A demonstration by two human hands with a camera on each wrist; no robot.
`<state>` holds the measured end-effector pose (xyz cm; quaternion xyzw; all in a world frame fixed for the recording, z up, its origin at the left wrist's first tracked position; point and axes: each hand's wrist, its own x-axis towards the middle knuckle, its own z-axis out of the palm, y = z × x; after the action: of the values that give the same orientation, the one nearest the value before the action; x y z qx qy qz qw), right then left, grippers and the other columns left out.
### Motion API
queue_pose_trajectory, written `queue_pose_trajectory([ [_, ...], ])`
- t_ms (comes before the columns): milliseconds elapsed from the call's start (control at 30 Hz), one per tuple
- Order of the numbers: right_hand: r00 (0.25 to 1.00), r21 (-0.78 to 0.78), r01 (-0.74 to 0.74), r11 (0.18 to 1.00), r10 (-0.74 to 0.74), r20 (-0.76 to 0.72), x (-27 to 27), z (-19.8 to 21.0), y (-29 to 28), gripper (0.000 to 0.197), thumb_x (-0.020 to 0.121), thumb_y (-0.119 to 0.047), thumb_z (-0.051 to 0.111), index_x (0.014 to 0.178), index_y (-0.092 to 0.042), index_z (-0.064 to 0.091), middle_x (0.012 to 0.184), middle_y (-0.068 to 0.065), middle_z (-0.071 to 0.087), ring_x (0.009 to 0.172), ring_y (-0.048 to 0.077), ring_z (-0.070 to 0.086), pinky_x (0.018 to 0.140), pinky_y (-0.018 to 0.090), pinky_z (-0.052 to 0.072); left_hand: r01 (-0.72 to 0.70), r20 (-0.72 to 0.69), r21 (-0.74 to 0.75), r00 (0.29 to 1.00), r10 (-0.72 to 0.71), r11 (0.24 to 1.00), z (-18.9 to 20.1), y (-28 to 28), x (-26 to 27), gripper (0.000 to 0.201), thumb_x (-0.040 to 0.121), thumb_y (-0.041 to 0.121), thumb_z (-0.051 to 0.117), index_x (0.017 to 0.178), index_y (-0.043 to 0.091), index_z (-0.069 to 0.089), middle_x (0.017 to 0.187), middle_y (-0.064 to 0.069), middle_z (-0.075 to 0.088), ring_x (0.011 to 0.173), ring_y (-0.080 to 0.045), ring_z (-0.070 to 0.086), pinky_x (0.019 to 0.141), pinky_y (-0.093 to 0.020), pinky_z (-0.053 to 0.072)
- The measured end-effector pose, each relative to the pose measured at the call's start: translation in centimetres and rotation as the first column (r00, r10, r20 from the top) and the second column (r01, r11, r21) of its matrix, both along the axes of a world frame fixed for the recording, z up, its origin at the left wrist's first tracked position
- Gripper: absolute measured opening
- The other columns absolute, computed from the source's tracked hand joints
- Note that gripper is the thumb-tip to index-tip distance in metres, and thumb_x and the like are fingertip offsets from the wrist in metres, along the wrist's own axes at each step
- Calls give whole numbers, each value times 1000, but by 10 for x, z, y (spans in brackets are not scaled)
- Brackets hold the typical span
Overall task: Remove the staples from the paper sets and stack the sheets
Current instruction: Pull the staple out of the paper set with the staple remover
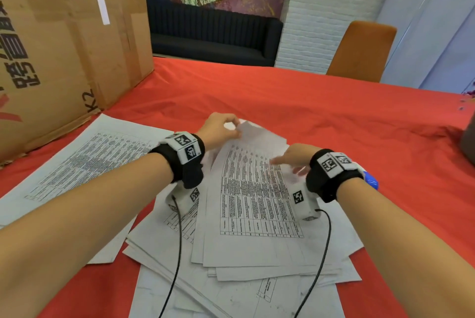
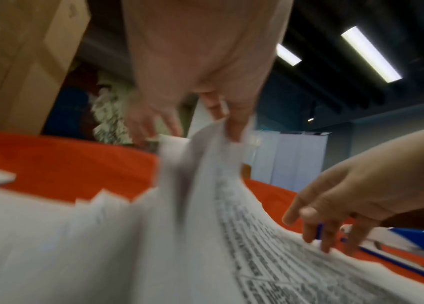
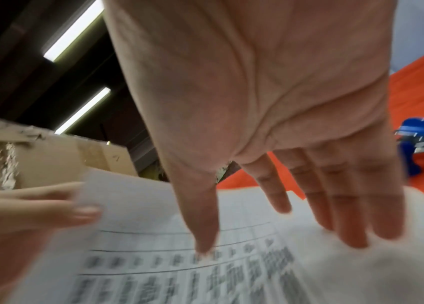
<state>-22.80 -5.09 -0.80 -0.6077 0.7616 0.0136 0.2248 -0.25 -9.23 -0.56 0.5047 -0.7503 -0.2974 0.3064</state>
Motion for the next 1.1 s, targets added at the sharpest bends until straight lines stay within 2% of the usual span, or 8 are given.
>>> queue_pose_trajectory([
  [100, 969, -270, 158, 950, -96, 229, -20, 6, 0, 95, 76, -58, 69, 146, -10, 25, 133, 7, 47, 111, 28, 56, 82, 37, 51, 187, -257, 15, 950, -177, 982, 21, 24, 15, 8, 86, 18, 65, 93, 16, 63, 114, 0, 62, 108, -19, 58, 98, -43, 45],
  [233, 519, -150, 300, 942, -29, 855, -30, 9, 6, 65, 85, -25, 70, 141, -9, 40, 129, 10, 60, 107, 25, 62, 95, 40, 51, 316, -710, 240, 702, -56, 918, 31, 39, 37, 28, 86, 3, 61, 107, 19, 50, 98, -7, 63, 75, -19, 67, 63, -31, 58],
  [300, 446, -97, 156, 983, 17, 895, -24, 14, 14, 38, 91, -11, 61, 128, -6, 55, 121, 10, 66, 100, 23, 65, 90, 33, 54, 291, -732, 377, 676, 90, 879, 23, 34, 49, 52, 78, 5, 68, 122, 23, 48, 105, -11, 64, 76, -23, 69, 62, -34, 58],
  [467, 784, -193, 127, 973, 21, 620, -21, 12, 9, 26, 91, -11, 62, 114, 1, 64, 104, 14, 68, 87, 23, 65, 80, 33, 56, 189, -466, 639, 866, 179, 746, -13, 32, 62, 19, 88, -12, 42, 100, -6, 55, 108, -24, 60, 74, -28, 70, 74, -42, 58],
  [567, 947, -420, 307, 854, -231, 223, -56, 24, -10, 31, 88, -12, 61, 116, 0, 63, 115, 17, 65, 101, 30, 62, 89, 38, 51, 219, -453, 707, 870, 193, 672, -36, 35, 67, 49, 87, -19, 28, 118, 2, 59, 117, -26, 62, 99, -39, 66, 78, -45, 57],
  [733, 960, 79, 153, 985, -129, -248, -80, 19, -13, 39, 72, -39, 80, 77, -5, 62, 84, 7, 63, 77, 24, 57, 63, 27, 43, 228, -494, 743, 821, 286, 629, -48, 39, 67, 56, 82, -15, 26, 118, 11, 61, 121, -23, 62, 101, -39, 64, 79, -46, 57],
  [967, 951, -52, 157, 986, -165, -261, -85, -19, -23, 55, 84, -52, 64, 59, -9, 41, 59, 4, 41, 56, 19, 42, 48, 28, 27, 338, -593, 759, 711, 377, 556, -52, 43, 67, 52, 76, 0, 36, 124, 6, 56, 124, -24, 60, 103, -38, 61, 93, -46, 48],
  [1100, 971, -184, 119, 976, -153, -183, -84, -10, -29, 44, 90, -35, 62, 61, -4, 53, 58, 8, 51, 63, 27, 52, 48, 28, 34, 418, -635, 734, 702, 322, 535, -54, 46, 67, 58, 74, 0, 34, 127, 6, 56, 127, -23, 58, 109, -39, 61, 90, -48, 53],
])
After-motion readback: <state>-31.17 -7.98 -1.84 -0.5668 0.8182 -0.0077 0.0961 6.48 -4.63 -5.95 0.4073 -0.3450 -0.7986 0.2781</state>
